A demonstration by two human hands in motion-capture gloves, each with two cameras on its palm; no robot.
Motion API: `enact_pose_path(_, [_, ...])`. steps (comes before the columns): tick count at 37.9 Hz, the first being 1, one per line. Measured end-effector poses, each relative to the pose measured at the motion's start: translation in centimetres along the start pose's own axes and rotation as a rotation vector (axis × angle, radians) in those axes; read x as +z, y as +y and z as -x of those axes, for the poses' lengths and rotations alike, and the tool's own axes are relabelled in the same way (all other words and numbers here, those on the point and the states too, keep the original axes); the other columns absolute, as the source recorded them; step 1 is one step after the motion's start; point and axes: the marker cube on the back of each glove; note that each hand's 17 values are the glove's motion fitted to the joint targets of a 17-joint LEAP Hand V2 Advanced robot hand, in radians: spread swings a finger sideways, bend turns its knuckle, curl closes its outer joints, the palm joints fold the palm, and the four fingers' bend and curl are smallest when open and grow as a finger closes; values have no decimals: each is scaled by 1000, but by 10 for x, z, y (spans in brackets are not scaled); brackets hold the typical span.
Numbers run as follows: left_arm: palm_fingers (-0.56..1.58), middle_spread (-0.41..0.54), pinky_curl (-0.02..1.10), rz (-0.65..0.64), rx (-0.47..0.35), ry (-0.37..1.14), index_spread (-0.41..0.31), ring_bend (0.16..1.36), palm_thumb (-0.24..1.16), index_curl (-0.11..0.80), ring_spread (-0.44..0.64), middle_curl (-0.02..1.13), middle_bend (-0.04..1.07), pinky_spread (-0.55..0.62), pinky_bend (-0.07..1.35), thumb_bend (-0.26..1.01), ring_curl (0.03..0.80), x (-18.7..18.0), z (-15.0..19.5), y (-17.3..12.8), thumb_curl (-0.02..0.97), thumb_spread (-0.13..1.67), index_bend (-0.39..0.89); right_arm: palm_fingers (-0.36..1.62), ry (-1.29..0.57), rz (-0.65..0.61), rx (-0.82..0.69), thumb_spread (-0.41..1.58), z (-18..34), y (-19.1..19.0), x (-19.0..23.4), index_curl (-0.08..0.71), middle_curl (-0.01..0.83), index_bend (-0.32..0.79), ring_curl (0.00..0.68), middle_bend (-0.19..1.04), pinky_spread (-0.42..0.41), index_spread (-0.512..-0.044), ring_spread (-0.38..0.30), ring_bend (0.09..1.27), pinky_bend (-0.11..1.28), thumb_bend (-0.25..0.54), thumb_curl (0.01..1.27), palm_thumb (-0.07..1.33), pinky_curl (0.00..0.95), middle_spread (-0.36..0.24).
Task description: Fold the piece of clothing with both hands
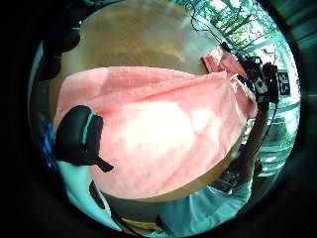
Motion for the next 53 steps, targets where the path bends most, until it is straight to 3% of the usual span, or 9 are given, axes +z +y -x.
enact_pose_path(7, [661,-250,396,-163,22,4,-163,745,680,300,-298,466,379,124,225,-28,411,18,-1,37,343,1210,114,705,-85,-163,390,1201,-75,72,-13,443,423,278,413,308,-51,-323,-172,449,495,-22,349,837,406,-258])
enact_pose_path(16, [594,-200,406,59,18,-11,-169,581,536,324,-183,440,267,184,249,-42,368,70,-7,48,307,1261,181,919,91,79,627,1227,-113,108,3,276,399,-63,439,202,-120,-301,-138,673,664,-77,301,520,434,-115])
enact_pose_path(22, [379,-105,437,236,0,69,-130,505,338,328,-42,416,134,237,333,-68,353,79,-8,54,245,1360,130,1083,55,84,650,1241,-116,98,23,151,439,-119,474,309,-179,-293,-168,800,828,-51,276,385,483,-123])
enact_pose_path(25, [326,-63,445,260,-2,102,-112,503,237,322,16,402,135,259,377,-58,352,81,-9,52,213,1396,124,1100,57,29,640,1244,-114,92,25,138,446,-43,492,304,-204,-282,-197,826,881,7,299,471,504,-122])
enact_pose_path(27, [281,-33,449,263,6,114,-95,488,198,309,68,389,147,273,414,-45,338,82,-15,48,201,1414,100,1192,107,-18,632,1213,-115,86,26,195,433,174,484,246,-246,-275,-213,785,835,110,356,687,491,-159])
enact_pose_path(34, [248,13,450,277,64,111,-79,493,119,298,162,378,178,307,463,-19,322,87,-52,29,177,1461,127,1238,18,-228,649,1038,-130,72,-2,255,433,169,465,209,-352,-290,-268,748,719,143,426,894,446,-247])
enact_pose_path(42, [230,47,447,287,95,207,-74,500,67,313,219,363,163,334,488,-8,318,72,-59,27,164,1498,159,1233,-311,-450,524,883,-91,65,-65,290,429,151,453,183,-384,-301,-281,738,653,99,470,977,402,-293])
enact_pose_path(46, [286,45,443,159,57,346,-73,525,78,314,212,361,178,307,503,2,320,45,-37,36,169,1502,148,1246,-483,-532,302,798,-26,52,-89,303,440,153,448,200,-386,-304,-283,718,623,59,493,989,388,-285])
enact_pose_path(53, [386,14,436,40,-27,417,-84,537,169,312,164,367,197,242,524,39,318,17,12,59,198,1507,133,1259,-561,-500,-16,714,101,39,-89,319,449,146,444,200,-381,-304,-279,704,602,8,524,1018,381,-283])
